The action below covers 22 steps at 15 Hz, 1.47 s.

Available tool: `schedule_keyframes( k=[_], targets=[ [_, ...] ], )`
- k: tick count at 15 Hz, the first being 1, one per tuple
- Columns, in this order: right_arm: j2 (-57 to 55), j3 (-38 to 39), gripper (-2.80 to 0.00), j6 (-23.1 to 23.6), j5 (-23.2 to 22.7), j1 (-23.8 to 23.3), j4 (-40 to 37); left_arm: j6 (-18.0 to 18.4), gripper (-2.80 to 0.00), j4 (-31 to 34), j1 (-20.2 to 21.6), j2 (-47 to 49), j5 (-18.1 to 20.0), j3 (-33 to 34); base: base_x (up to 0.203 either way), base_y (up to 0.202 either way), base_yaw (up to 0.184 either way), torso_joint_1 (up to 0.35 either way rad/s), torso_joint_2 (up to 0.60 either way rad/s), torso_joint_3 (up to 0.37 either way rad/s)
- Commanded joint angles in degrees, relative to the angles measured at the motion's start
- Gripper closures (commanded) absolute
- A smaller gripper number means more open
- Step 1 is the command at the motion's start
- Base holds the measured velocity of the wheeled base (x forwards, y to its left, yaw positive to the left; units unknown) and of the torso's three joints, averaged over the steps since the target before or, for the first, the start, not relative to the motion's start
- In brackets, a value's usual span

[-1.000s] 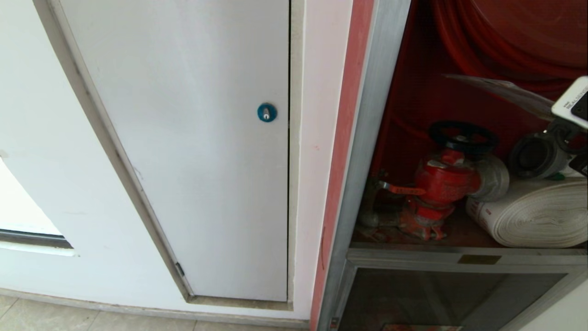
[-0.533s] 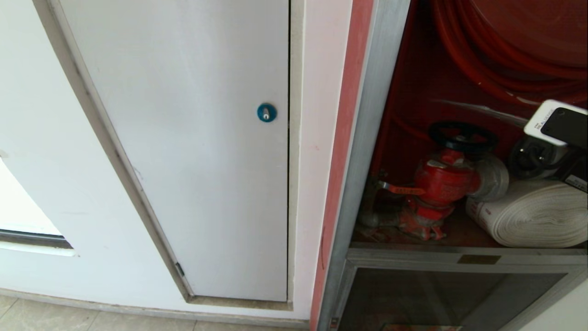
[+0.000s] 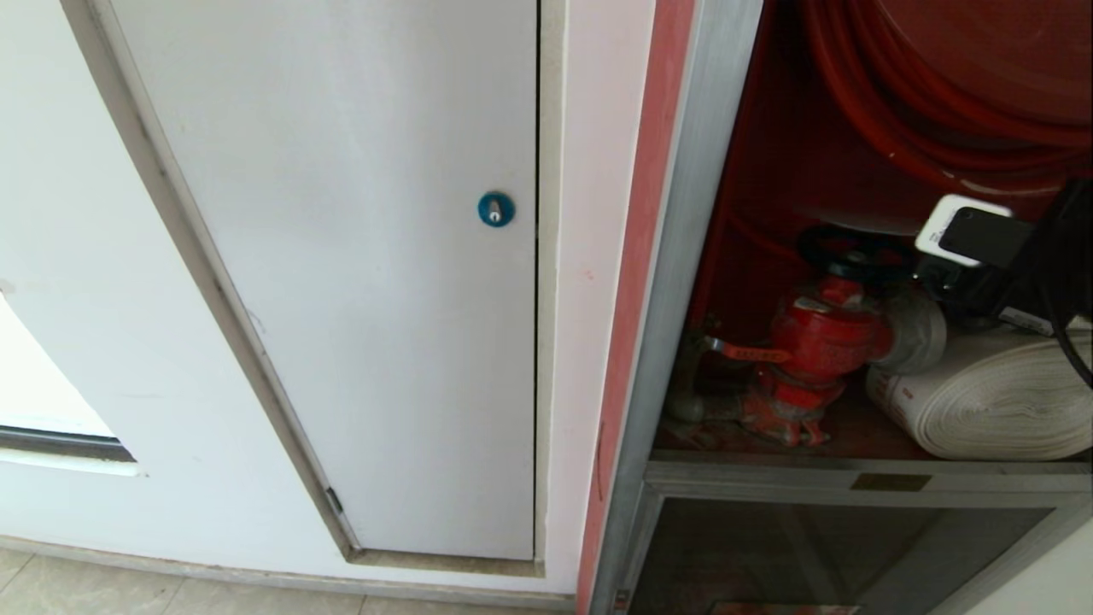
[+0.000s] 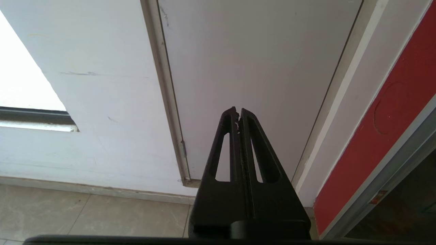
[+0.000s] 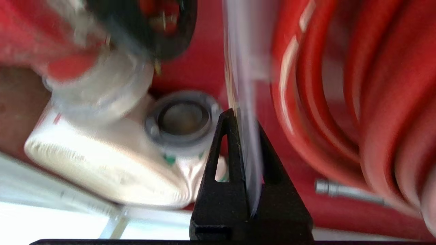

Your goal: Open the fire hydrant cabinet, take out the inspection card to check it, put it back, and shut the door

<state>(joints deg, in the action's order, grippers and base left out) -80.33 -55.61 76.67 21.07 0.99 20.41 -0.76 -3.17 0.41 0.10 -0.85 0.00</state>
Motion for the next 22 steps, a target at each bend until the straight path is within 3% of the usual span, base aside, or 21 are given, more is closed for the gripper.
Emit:
schedule_keyframes(
  k=[1,22],
  targets=[
    [-3.1,0.0,0.0,0.9,0.0,0.0,0.5,0.0,0.0,0.0,0.0,0.0,0.0,1.1,0.0,0.0,0.0,0.0,0.0,0.0],
    [-8.9,-5.2,0.0,3.6,-2.5,-3.3,2.2,0.0,0.0,0.0,0.0,0.0,0.0,1.1,0.0,0.0,0.0,0.0,0.0,0.0]
  ],
)
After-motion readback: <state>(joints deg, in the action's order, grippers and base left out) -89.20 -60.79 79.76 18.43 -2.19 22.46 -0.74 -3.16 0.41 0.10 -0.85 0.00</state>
